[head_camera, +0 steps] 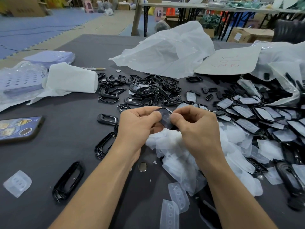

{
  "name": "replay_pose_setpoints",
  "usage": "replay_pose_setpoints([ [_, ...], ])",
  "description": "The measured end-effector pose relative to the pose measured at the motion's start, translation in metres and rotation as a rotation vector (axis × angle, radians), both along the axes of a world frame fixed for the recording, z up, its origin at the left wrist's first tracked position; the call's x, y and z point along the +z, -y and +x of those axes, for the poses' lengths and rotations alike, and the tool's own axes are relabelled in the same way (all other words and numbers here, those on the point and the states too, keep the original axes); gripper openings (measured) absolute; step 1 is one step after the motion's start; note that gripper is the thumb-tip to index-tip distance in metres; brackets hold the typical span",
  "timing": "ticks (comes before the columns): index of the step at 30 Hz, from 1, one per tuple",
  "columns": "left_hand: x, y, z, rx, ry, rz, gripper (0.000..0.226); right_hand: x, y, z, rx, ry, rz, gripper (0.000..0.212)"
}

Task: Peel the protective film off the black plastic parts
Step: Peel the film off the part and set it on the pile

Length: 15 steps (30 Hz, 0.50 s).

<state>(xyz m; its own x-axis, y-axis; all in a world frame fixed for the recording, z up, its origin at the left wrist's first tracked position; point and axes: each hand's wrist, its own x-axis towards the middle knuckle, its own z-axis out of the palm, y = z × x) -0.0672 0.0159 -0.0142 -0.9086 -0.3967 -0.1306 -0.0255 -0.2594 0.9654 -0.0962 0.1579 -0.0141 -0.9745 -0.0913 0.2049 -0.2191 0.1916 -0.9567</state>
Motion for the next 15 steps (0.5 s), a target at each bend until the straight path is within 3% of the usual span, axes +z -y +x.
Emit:
replay_pose_setpoints([
  [7, -0.0015, 0.0011, 0.001, -0.005, -0.039, 0.002, 0.015, -0.0011, 0.0033, -0.0004, 0.02, 0.07, -0.193, 0.014],
  [15, -0.0001, 0.0024, 0.0016, -0.097, -0.037, -0.12, 0.037, -0.0022, 0.0017, -0.0025, 0.008, 0.056, -0.192, 0.025],
])
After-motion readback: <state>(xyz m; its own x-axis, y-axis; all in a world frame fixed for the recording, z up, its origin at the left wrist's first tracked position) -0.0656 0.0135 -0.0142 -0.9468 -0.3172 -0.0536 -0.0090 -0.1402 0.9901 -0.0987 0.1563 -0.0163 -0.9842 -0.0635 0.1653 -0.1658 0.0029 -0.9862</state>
